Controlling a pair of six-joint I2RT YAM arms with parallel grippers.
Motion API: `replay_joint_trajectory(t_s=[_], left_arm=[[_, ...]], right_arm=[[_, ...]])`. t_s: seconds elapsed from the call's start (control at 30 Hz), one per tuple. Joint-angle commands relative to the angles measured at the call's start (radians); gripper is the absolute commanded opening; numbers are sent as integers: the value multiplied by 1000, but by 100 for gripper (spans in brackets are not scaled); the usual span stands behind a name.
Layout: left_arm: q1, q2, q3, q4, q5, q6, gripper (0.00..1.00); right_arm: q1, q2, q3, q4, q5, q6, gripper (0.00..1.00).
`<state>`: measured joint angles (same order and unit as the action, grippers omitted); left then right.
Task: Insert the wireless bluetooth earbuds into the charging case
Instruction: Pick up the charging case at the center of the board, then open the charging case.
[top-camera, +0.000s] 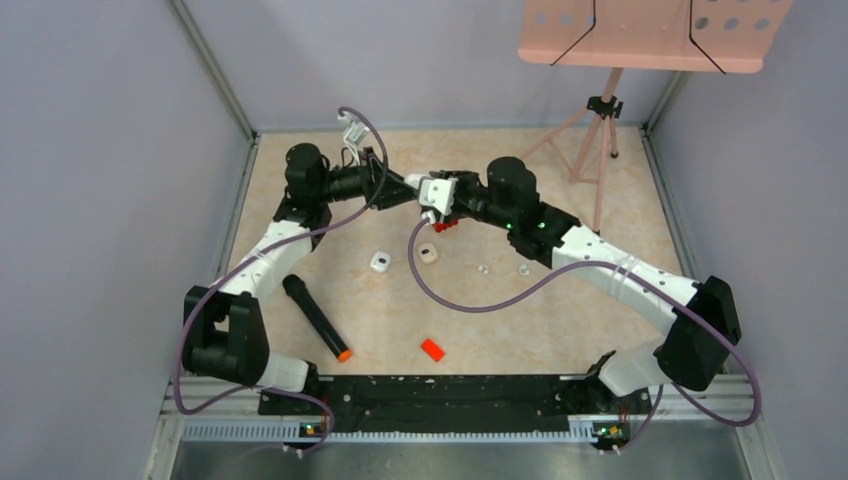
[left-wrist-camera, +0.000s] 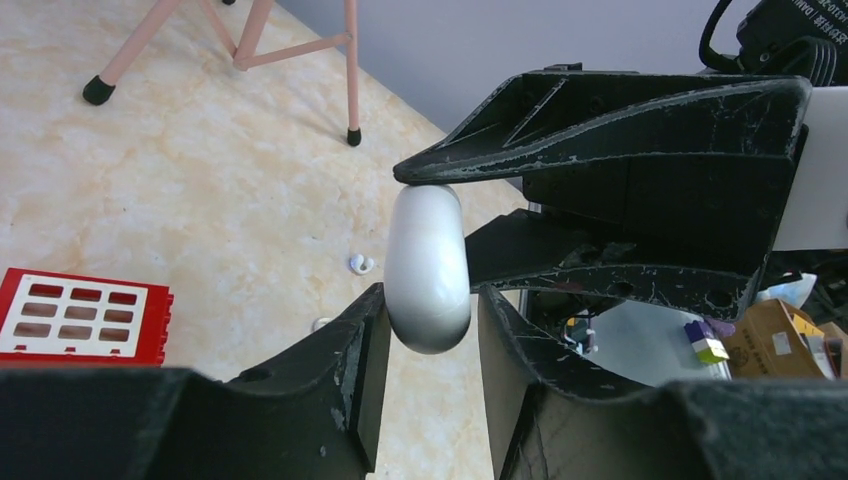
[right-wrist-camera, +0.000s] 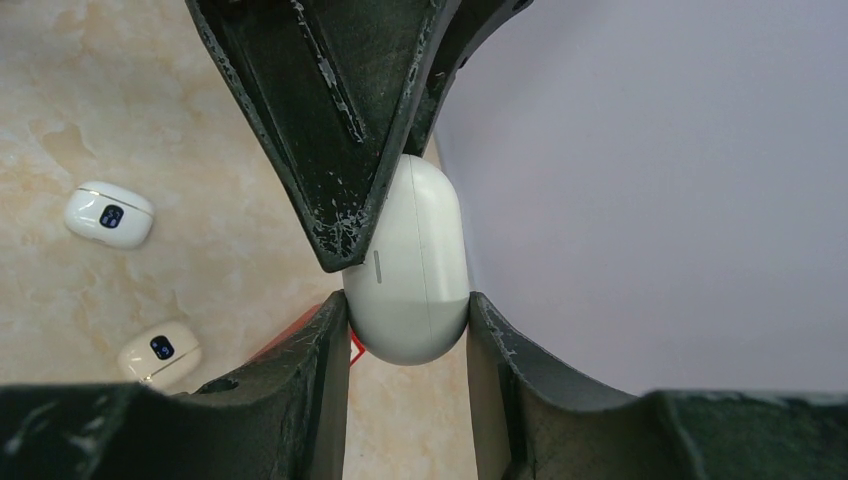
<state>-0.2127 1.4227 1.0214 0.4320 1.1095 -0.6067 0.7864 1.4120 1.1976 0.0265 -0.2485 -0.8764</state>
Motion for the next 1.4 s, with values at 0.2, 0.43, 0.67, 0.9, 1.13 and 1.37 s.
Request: replay_joint_trajectory(t_s=[0.2, 0.43, 0.67, 0.9, 1.13, 1.37], left_arm=[[-14, 40, 48, 171, 40, -70, 23], [-17, 53, 28, 253, 123, 14, 0], [-26, 51, -14, 349, 263, 216, 0], [-54, 81, -16, 422, 250, 233, 0], [-74, 107, -2, 436, 228, 248, 0], [-91, 112, 19, 452, 232, 233, 0]], right_arm=[[12, -42, -2, -4, -38, 4, 29], [-102, 17, 211, -336, -281, 337, 61], [-289, 198, 557, -682, -692, 617, 60], [-290, 214, 568, -740, -798, 596, 57], [-287, 239, 579, -747, -817, 609, 51], [-287, 259, 565, -720, -708, 611, 48]])
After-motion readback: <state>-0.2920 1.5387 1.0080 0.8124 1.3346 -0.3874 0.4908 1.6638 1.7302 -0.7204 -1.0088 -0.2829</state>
